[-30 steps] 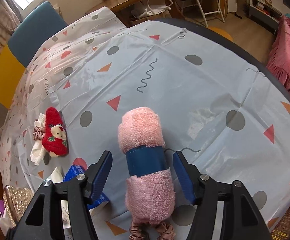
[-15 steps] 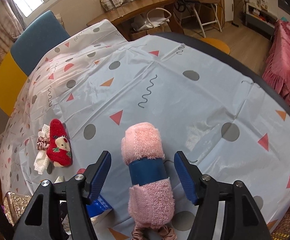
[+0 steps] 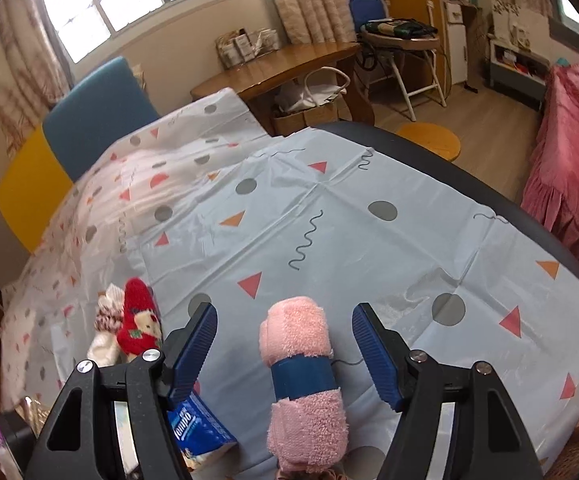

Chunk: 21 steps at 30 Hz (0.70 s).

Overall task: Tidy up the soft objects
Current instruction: 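Grasp the brown scrunchie with the right gripper while the left grasps the white wipes pack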

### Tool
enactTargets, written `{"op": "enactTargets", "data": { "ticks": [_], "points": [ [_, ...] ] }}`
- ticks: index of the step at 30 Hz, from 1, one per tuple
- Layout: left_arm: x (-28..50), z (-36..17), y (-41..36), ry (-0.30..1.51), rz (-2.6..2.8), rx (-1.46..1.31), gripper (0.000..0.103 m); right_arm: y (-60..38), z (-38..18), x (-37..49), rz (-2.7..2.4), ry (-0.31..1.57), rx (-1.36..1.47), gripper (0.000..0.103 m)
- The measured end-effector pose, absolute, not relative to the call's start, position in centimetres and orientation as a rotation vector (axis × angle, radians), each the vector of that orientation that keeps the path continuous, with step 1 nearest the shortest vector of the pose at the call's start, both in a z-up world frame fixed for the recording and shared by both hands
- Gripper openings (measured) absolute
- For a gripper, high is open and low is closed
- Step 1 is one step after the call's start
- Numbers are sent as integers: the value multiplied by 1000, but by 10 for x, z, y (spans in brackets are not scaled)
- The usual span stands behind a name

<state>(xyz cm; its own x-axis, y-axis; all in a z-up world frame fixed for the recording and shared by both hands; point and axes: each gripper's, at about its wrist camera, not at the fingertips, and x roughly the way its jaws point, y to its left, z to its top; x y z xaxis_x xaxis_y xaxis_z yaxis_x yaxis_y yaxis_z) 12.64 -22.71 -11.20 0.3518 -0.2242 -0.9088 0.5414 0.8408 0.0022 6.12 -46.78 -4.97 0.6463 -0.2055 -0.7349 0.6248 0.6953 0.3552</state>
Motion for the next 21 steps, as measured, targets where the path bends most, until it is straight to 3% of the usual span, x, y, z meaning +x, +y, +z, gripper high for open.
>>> {"op": "enactTargets", "data": {
  "ticks": [11,21],
  "points": [
    [47,-85,-199,975,-650,344,56,-494,-95,28,-642,864,923,71],
    [18,-77,-161,955,-700,284,56,-422,-97,32,-438,1110,687,72]
  ]
}}
